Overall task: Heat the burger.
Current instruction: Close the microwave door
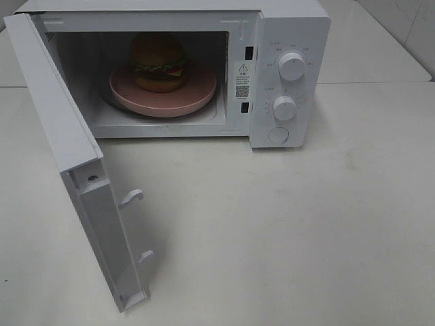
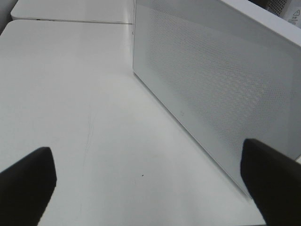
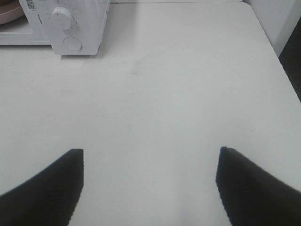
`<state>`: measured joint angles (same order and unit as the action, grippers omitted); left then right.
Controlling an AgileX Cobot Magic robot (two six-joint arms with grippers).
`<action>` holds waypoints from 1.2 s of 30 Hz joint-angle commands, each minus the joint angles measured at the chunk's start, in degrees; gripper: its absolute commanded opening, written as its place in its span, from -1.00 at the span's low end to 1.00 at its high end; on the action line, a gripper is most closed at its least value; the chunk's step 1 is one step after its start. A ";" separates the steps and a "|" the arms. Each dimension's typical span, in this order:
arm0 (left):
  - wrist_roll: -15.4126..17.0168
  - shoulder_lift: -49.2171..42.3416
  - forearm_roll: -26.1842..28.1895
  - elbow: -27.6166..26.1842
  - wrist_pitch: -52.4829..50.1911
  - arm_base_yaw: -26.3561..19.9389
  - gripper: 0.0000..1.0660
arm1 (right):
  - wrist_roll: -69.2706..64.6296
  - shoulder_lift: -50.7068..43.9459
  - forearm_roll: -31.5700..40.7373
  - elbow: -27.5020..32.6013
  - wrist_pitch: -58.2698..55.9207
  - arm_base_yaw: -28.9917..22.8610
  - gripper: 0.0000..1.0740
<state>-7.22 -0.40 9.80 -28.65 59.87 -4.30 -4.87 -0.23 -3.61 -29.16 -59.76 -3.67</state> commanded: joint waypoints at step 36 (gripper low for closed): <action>0.46 5.21 0.17 -2.29 -4.58 0.00 0.52 | 0.00 -1.49 0.23 0.06 0.29 0.29 0.41</action>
<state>-6.93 2.46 10.71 -30.42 57.87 -4.30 -4.87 -0.23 -3.61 -29.16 -59.76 -3.67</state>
